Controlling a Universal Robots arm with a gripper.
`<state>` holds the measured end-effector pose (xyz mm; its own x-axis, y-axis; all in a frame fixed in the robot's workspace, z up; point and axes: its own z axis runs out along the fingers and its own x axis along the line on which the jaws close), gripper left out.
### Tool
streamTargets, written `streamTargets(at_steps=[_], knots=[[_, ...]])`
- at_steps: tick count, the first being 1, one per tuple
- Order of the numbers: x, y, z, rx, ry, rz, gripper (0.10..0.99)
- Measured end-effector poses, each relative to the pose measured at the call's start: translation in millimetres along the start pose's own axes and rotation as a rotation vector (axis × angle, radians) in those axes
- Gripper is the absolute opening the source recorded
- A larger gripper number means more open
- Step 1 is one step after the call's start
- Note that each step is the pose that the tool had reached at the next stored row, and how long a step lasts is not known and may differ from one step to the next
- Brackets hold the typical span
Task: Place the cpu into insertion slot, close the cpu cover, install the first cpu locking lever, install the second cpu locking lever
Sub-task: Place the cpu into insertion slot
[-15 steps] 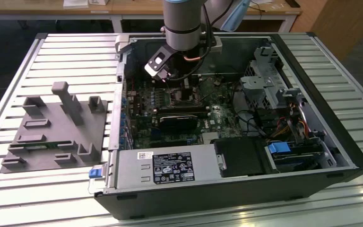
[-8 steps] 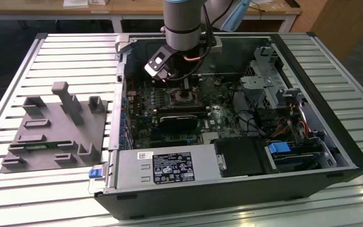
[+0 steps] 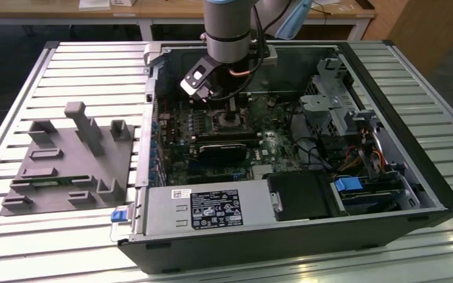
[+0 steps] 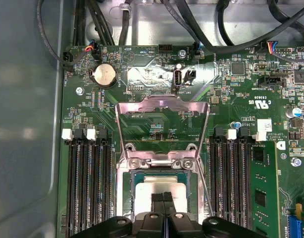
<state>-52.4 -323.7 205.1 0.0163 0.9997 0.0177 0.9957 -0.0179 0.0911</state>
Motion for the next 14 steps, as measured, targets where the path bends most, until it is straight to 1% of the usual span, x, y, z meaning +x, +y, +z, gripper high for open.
streamTargets(at_steps=[2,6,11,14], knots=[[0.0,0.1,-1.7,0.000,-0.0005,0.000,0.106],[0.2,0.9,-10.2,0.000,0.0000,0.000,0.106],[0.4,2.2,-24.4,0.000,0.0000,0.000,0.106],[0.6,3.2,-34.6,0.000,0.0001,0.000,0.106]])
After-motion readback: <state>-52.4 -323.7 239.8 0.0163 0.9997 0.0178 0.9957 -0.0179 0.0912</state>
